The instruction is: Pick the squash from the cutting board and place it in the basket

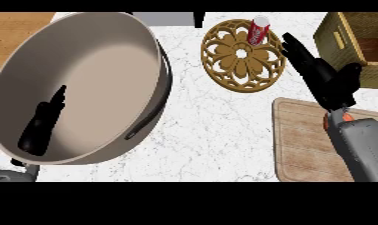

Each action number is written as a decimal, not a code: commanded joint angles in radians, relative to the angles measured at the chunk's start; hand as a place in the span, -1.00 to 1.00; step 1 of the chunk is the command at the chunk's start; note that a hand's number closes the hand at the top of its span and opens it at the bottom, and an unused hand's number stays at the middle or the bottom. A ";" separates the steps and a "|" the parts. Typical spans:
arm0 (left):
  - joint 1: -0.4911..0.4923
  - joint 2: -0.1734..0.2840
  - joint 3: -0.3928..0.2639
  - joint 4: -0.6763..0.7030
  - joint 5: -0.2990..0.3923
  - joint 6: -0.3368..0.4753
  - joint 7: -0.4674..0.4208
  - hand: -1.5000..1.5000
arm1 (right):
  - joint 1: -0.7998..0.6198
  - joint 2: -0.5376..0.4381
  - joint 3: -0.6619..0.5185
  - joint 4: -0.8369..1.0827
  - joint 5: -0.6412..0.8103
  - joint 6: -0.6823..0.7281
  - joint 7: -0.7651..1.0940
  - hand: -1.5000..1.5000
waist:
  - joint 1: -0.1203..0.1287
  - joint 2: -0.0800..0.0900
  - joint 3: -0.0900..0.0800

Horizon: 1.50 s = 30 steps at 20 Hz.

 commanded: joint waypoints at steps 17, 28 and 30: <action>0.017 -0.264 0.030 -0.288 0.113 0.059 -0.251 0.00 | 0.444 -0.001 -0.144 -0.367 0.415 -0.502 -0.058 -1.00 | -0.042 -0.005 -0.046; 0.016 -0.260 0.042 -0.296 0.105 0.063 -0.248 0.00 | 0.556 -0.500 -0.255 -0.617 0.537 -0.087 0.582 -1.00 | -0.049 -0.005 -0.051; -0.003 -0.269 0.043 -0.270 0.112 0.051 -0.249 0.00 | 0.536 -0.527 -0.248 -0.698 0.456 0.012 0.698 -1.00 | -0.043 -0.001 -0.048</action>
